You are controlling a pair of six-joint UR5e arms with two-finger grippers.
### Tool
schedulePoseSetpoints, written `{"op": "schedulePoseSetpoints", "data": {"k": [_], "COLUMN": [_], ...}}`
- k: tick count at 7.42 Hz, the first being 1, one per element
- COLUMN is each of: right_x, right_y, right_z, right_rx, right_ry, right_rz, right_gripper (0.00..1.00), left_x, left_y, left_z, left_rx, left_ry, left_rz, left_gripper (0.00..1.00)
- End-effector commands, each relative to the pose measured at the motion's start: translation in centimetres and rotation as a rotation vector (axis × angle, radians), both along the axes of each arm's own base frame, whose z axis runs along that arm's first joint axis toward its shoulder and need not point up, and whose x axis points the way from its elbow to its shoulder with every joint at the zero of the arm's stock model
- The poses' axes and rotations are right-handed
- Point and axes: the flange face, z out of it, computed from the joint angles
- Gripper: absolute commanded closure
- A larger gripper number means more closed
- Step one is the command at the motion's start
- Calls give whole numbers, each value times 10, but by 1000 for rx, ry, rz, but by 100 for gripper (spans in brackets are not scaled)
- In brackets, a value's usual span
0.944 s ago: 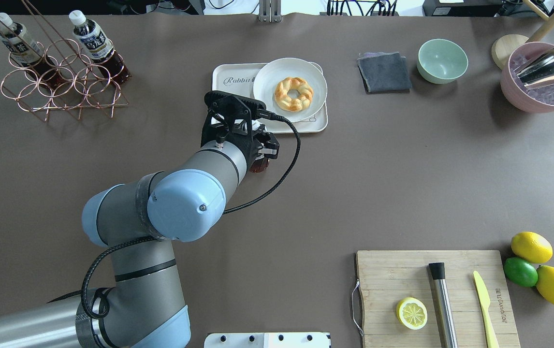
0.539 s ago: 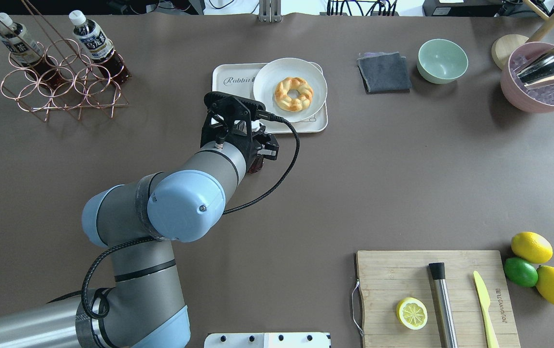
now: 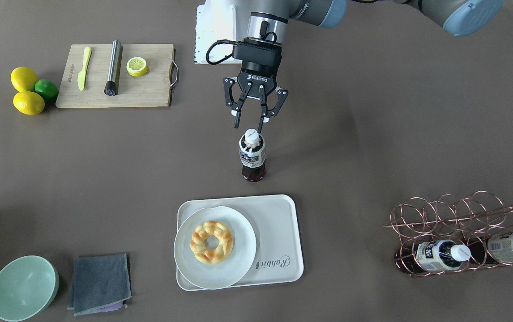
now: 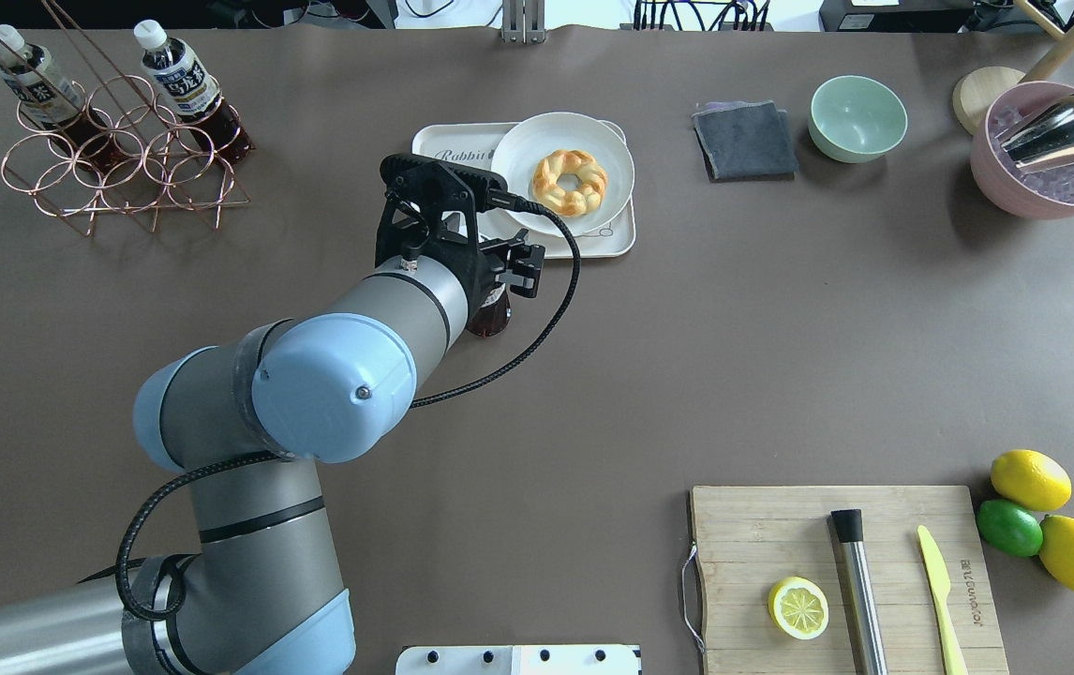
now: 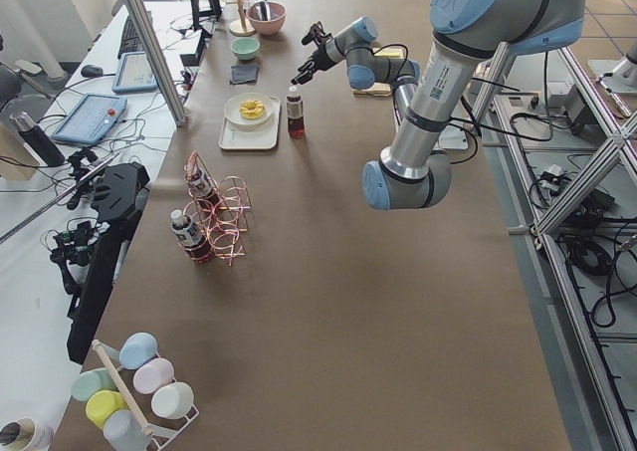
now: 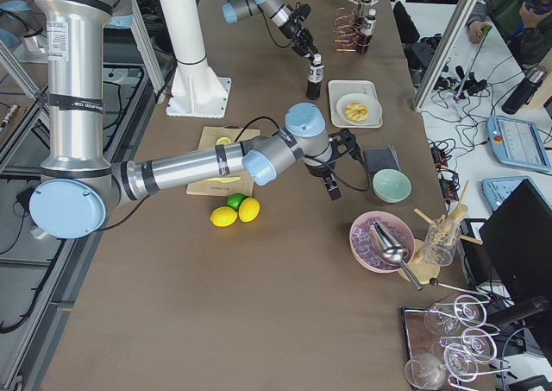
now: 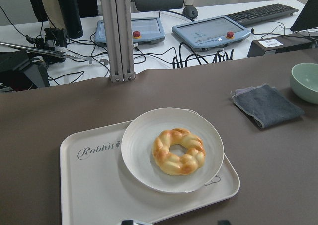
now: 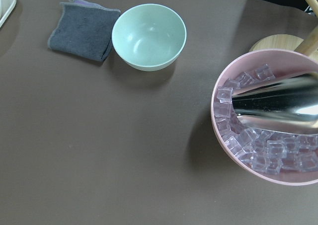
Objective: Place tea on tray
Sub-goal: 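Lower the tea bottle onto the table beside the tray and open the left gripper, then withdraw the left arm toward the rack while the right arm reaches toward the bottle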
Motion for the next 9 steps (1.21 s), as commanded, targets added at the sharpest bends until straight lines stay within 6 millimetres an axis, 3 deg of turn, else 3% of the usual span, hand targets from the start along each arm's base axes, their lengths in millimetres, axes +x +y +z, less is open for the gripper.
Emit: {"op": "schedulePoseSetpoints", "data": {"k": [1,2,3,4,6,7,8,9], "right_x": [-2,-18,-53,-92,-162,-208,-243,-282], "right_y": [-6,-16,-29,-41,-53,-44,-29,3], "right_z": [-8,-29,-66,-107,-204,-253,-278,-296], "right_rx": [13,-1,-20,-20,66,133,194,263], "right_ry": [-5,-39,-89,-135,-215,-254,-249,-239], "right_rz": [0,16,21,17,-19,-93,-87,-65], "right_gripper": [0,0,0,0,0,0,0,0], "left_x": [-38,-60,-86,-119,-175,-184,-190,-198], "left_y": [-14,-22,-33,-49,-68,-65,-63,-62], "left_z": [-8,2,17,28,72,100,124,155], "left_rx": [9,-20,-55,-92,-187,-219,-187,-208], "left_ry": [34,49,58,75,64,30,-50,-113], "left_rz": [-27,29,78,101,186,182,210,214], "left_gripper": [8,4,3,3,3,2,0,0]}}
